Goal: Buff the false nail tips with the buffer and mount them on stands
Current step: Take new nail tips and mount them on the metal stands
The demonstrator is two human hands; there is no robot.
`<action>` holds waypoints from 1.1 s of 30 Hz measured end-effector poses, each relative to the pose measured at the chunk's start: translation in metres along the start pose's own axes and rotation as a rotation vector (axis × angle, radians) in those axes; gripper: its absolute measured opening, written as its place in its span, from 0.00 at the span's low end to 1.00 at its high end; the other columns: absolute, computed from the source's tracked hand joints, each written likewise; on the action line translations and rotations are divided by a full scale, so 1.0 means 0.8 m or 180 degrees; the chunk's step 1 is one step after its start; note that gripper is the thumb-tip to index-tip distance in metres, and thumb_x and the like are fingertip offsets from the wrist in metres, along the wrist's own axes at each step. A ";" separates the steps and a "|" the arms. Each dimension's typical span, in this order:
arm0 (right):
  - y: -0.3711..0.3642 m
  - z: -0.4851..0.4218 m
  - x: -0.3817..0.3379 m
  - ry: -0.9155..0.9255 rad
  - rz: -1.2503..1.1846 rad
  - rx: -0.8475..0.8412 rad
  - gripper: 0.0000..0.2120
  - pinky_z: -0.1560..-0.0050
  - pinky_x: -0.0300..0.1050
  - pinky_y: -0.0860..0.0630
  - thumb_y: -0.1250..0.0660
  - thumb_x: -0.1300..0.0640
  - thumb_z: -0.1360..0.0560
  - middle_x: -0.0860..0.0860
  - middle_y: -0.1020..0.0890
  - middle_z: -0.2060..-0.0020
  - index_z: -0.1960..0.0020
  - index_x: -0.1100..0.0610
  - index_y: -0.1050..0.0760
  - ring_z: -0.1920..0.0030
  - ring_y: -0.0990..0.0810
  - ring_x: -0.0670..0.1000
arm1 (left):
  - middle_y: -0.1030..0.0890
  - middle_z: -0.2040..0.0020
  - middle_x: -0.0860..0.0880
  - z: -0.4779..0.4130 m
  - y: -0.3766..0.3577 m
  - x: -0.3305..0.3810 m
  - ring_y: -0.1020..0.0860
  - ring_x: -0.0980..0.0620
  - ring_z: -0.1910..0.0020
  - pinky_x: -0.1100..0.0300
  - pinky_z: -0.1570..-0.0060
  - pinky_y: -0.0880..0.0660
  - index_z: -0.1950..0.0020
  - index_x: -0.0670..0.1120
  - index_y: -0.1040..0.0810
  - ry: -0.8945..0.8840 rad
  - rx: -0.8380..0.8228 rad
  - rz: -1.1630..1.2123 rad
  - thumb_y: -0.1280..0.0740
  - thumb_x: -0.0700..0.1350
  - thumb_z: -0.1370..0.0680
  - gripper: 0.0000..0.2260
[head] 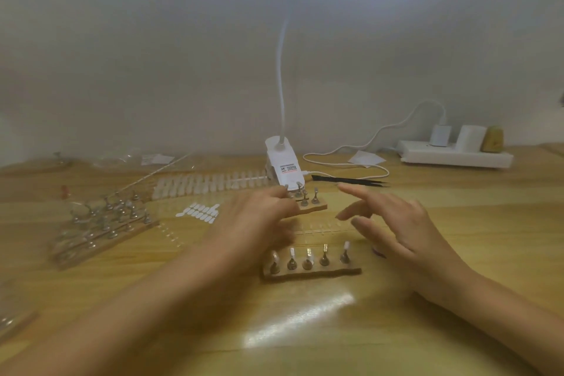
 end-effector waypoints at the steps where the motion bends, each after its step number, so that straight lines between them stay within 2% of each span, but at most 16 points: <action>1: -0.002 0.001 0.001 -0.0016 0.0116 -0.0104 0.28 0.36 0.40 0.39 0.54 0.30 0.25 0.32 0.20 0.46 0.27 0.34 0.38 0.43 0.25 0.36 | 0.22 0.46 0.57 -0.001 -0.002 -0.002 0.23 0.53 0.49 0.55 0.54 0.25 0.44 0.54 0.19 0.0093 -0.0016 0.0050 0.29 0.52 0.24 0.10; 3: -0.013 0.004 0.004 -0.0043 0.0410 -0.0431 0.29 0.36 0.33 0.44 0.59 0.29 0.26 0.30 0.22 0.41 0.26 0.32 0.44 0.38 0.29 0.31 | 0.23 0.49 0.57 -0.002 -0.004 -0.006 0.24 0.54 0.52 0.57 0.56 0.26 0.48 0.53 0.19 0.0236 -0.0049 0.0170 0.27 0.54 0.26 0.09; 5: -0.018 0.006 0.006 -0.0043 0.0601 -0.0612 0.30 0.37 0.31 0.46 0.61 0.29 0.26 0.29 0.23 0.40 0.25 0.31 0.49 0.38 0.32 0.29 | 0.23 0.52 0.57 -0.003 -0.004 -0.012 0.25 0.55 0.54 0.58 0.57 0.27 0.50 0.52 0.19 0.0333 -0.0036 0.0319 0.26 0.54 0.27 0.10; 11: -0.015 0.006 0.007 -0.0093 0.0541 -0.0530 0.29 0.38 0.34 0.43 0.62 0.29 0.26 0.29 0.22 0.41 0.26 0.31 0.47 0.39 0.29 0.31 | 0.23 0.57 0.58 0.002 -0.006 -0.026 0.25 0.59 0.56 0.60 0.56 0.25 0.56 0.52 0.21 0.0615 -0.0118 0.0848 0.23 0.51 0.30 0.09; 17: -0.016 0.006 0.007 -0.0095 0.0602 -0.0519 0.27 0.39 0.31 0.43 0.62 0.30 0.25 0.28 0.23 0.42 0.27 0.29 0.46 0.39 0.29 0.30 | 0.26 0.56 0.57 -0.003 -0.002 -0.022 0.26 0.58 0.56 0.58 0.57 0.26 0.55 0.54 0.25 0.0675 -0.0095 0.0807 0.22 0.49 0.31 0.13; 21: -0.015 0.006 0.005 -0.0066 0.0604 -0.0483 0.24 0.38 0.33 0.43 0.60 0.30 0.24 0.28 0.22 0.42 0.29 0.28 0.46 0.38 0.29 0.31 | 0.23 0.57 0.59 0.003 0.002 -0.021 0.25 0.59 0.55 0.58 0.57 0.26 0.60 0.55 0.27 0.0678 0.0068 0.0723 0.22 0.49 0.31 0.12; 24: -0.014 0.006 0.004 -0.0075 0.0574 -0.0444 0.21 0.39 0.33 0.42 0.57 0.32 0.22 0.28 0.22 0.42 0.30 0.28 0.45 0.38 0.29 0.32 | 0.21 0.57 0.61 0.010 0.004 -0.022 0.27 0.63 0.57 0.63 0.61 0.31 0.59 0.55 0.23 0.0674 0.0168 0.0668 0.24 0.50 0.29 0.08; 27: -0.014 0.007 0.004 -0.0042 0.0613 -0.0453 0.22 0.38 0.32 0.43 0.60 0.30 0.24 0.28 0.22 0.42 0.31 0.26 0.46 0.38 0.30 0.31 | 0.22 0.57 0.62 0.017 0.006 -0.020 0.30 0.65 0.61 0.67 0.65 0.37 0.57 0.56 0.22 0.0595 0.0334 0.0442 0.26 0.51 0.27 0.06; 30: -0.017 0.007 0.004 -0.0028 0.0722 -0.0511 0.24 0.38 0.32 0.44 0.62 0.30 0.25 0.28 0.23 0.41 0.30 0.27 0.47 0.37 0.31 0.31 | 0.23 0.60 0.65 0.024 0.007 -0.028 0.29 0.68 0.61 0.65 0.65 0.35 0.60 0.57 0.23 0.0777 0.0496 0.0792 0.27 0.52 0.26 0.06; 33: -0.017 0.006 0.005 -0.0040 0.0753 -0.0529 0.25 0.38 0.30 0.45 0.62 0.30 0.25 0.28 0.23 0.41 0.29 0.28 0.48 0.37 0.30 0.31 | 0.22 0.59 0.65 0.028 0.010 -0.045 0.28 0.66 0.62 0.59 0.60 0.28 0.60 0.57 0.23 0.1089 0.0635 0.1109 0.28 0.52 0.25 0.06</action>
Point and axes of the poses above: each hand's wrist, its own z-axis away from the middle knuckle, its own y-axis out of the back of the hand, x = y × z, the point moved 6 cm from there along -z, towards the middle knuckle
